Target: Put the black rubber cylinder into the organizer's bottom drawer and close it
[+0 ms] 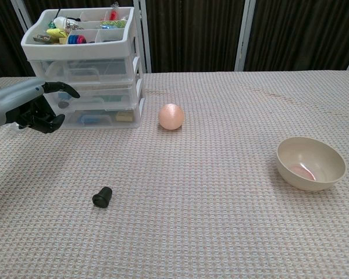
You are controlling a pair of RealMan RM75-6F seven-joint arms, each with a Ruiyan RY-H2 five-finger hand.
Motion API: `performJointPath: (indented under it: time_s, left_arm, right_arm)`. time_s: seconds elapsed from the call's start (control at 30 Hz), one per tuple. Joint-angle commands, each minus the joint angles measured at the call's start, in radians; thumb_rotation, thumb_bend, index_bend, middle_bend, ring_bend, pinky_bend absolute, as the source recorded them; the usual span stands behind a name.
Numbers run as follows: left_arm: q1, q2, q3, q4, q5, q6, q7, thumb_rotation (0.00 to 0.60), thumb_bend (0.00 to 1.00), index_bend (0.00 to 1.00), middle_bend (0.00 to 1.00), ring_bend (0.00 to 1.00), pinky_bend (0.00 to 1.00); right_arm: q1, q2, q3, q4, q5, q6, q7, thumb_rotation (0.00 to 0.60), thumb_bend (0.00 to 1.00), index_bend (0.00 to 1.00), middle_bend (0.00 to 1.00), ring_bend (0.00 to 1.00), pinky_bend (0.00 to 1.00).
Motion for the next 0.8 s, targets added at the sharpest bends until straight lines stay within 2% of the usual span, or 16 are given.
performJointPath:
  time_s: [0.03,0.4,0.8]
  left_arm:
    - [-0.037,0.037,0.001,-0.011,-0.018,0.019,0.133,0.600,0.59,0.18,0.97,0.88,0.80]
    - [-0.094,0.039,-0.041,0.007,-0.114,-0.018,0.246,0.600,0.59,0.18,0.97,0.88,0.80]
    - [-0.102,0.012,-0.032,0.037,-0.171,-0.036,0.257,0.600,0.59,0.21,0.97,0.88,0.80]
  right_arm:
    - [0.000,0.000,0.000,-0.001,0.000,0.000,-0.001,0.600,0.07,0.09,0.00,0.00,0.00]
    - [0.000,0.001,0.001,-0.002,0.006,-0.004,0.001,0.600,0.07,0.09,0.00,0.00,0.00]
    - [0.000,0.002,0.001,-0.004,0.007,-0.005,0.000,0.600,0.07,0.09,0.00,0.00,0.00]
